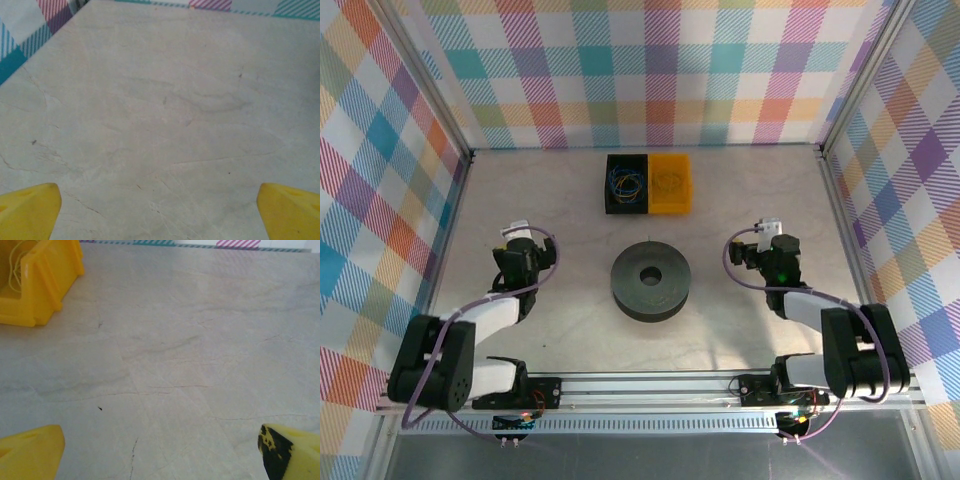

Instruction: Wrap the cables

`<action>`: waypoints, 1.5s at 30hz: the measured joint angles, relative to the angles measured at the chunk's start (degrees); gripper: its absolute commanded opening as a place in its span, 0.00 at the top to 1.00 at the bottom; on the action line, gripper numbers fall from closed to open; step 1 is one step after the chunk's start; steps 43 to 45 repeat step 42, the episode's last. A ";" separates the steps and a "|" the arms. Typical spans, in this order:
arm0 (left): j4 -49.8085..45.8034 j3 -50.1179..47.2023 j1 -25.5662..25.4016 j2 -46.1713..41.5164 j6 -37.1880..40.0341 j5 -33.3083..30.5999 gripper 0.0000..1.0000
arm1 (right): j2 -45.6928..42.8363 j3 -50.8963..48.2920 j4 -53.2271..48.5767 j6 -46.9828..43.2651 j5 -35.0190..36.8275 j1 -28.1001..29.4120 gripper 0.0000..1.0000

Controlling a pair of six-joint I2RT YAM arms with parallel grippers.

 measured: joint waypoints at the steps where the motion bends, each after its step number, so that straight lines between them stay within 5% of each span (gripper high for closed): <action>1: 1.44 0.00 0.02 1.73 0.13 0.04 0.00 | 1.60 0.39 1.01 0.00 -0.11 -0.17 0.01; 11: 13.18 1.40 1.20 15.47 2.62 2.54 0.00 | 10.88 2.86 7.39 1.62 -3.19 -4.15 0.01; 45: 16.63 1.42 2.08 15.76 2.62 4.11 0.00 | 10.88 3.39 7.74 2.62 -6.25 -4.85 0.01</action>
